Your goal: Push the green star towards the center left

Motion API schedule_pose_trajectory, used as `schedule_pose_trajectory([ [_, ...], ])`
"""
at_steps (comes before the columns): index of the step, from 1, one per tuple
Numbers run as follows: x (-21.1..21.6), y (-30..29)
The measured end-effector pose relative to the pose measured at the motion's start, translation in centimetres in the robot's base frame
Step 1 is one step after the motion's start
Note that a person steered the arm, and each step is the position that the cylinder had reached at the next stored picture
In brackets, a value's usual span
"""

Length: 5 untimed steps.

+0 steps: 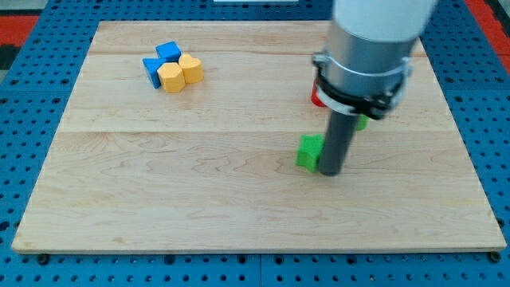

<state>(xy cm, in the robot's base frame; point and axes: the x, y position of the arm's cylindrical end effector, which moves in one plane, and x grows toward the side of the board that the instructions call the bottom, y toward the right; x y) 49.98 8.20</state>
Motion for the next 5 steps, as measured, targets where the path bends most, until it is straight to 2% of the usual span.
schedule_pose_trajectory([
  [3,-10.0,-7.0],
  [5,-11.3,-19.0],
])
